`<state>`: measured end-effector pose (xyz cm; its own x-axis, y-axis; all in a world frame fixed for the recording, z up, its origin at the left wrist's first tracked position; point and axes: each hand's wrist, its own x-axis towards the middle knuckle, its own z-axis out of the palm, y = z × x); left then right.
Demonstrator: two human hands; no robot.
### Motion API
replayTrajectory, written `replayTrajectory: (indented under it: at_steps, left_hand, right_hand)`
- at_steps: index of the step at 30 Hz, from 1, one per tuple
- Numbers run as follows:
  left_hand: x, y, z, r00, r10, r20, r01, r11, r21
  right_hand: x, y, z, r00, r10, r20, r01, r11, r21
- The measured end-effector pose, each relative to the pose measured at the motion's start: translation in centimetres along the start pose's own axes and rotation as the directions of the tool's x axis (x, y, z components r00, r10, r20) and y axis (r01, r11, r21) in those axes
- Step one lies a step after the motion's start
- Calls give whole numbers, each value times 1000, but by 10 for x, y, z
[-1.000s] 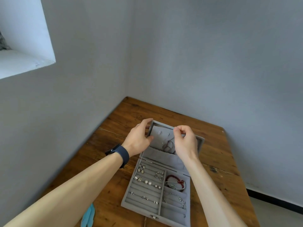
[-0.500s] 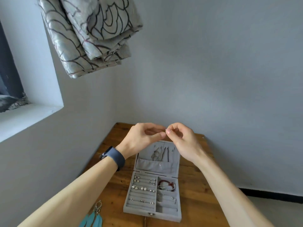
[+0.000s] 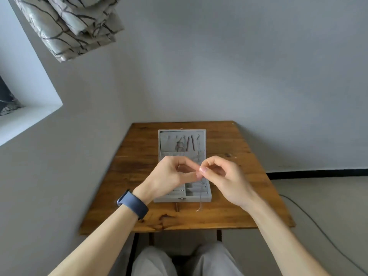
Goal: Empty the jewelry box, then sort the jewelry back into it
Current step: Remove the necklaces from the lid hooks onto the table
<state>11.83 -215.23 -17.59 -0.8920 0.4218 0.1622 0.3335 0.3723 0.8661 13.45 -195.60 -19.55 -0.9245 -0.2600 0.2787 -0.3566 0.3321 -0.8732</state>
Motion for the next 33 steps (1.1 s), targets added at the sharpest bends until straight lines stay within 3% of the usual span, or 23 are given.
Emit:
replayTrajectory:
  at_steps: [10,15,20,25,30,33]
  left_hand:
    - [-40,-19,31,998,-42,49,42,999,10]
    - [-52,-24,37,999,24,-35,-21,997,70]
    - [-61,-28,38,997,-60,-38,62,997,46]
    - [-54,-22,34,986,-146,74,158,968,-196]
    - [-51,-9,22,975,-207,76,221,924,-313]
    - [-52,-9,15,961,-259,99,276,853,-444]
  right_hand:
    - [-43,16,7,995,95,38,-94,995,-39]
    - [-50,22,7,993,105,61,-102,993,-60]
    - [-61,33,14,974,142,176,-130,989,-76]
    - [-67,32,45,962,158,223,-193,970,149]
    - [-81,56,86,974,191,122,-189,982,-27]
    - [-96,66,101,958,252,135,-272,948,164]
